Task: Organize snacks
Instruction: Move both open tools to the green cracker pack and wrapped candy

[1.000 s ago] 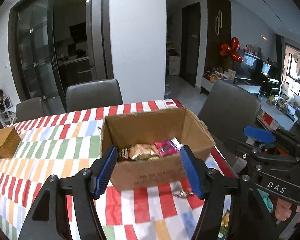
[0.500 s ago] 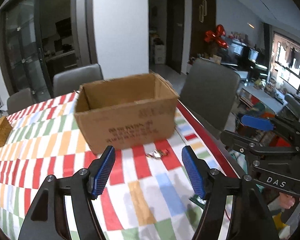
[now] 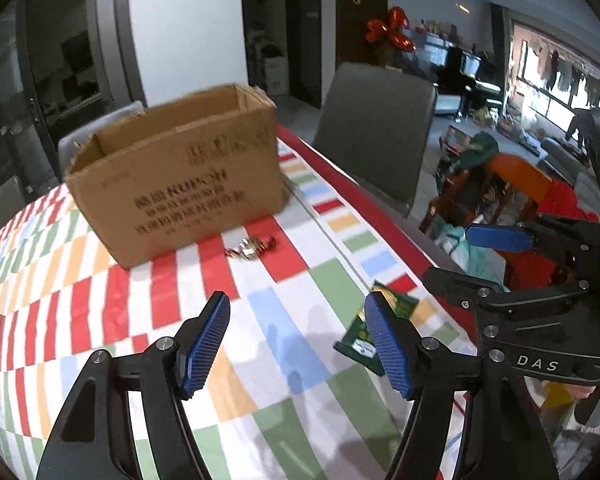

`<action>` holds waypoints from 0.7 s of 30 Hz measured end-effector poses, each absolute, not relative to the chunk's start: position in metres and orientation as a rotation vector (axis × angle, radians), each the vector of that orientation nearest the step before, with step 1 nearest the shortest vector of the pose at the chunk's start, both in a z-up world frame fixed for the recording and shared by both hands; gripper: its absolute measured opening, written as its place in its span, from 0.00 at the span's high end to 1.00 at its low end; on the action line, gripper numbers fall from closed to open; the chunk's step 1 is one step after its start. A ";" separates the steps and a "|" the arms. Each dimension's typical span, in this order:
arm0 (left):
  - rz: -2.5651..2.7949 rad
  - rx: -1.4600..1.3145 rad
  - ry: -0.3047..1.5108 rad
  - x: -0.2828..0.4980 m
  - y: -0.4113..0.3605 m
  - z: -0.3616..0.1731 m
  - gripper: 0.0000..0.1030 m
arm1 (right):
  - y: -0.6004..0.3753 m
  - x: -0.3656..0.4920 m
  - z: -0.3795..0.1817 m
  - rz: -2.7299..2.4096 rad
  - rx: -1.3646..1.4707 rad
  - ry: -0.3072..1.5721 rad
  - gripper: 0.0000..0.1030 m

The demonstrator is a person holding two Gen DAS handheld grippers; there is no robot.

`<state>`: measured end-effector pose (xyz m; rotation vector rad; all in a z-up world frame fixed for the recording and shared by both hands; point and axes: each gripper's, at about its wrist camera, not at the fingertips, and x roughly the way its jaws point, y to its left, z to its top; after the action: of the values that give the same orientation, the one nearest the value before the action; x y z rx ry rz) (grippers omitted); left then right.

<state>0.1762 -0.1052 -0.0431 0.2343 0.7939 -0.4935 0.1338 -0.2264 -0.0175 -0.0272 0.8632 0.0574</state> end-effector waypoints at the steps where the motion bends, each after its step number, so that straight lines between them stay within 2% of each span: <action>1: -0.503 0.243 0.802 0.175 -0.108 -0.048 0.33 | -0.228 0.131 -0.022 0.053 -0.031 0.875 0.40; 21: -0.735 0.367 0.922 0.191 -0.150 -0.103 0.33 | -0.243 0.125 -0.071 0.012 -0.115 1.030 0.40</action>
<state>0.1908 -0.1505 -0.1029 0.3675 0.9222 -0.7349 0.1245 -0.2431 -0.0712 -0.1148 1.0304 0.0120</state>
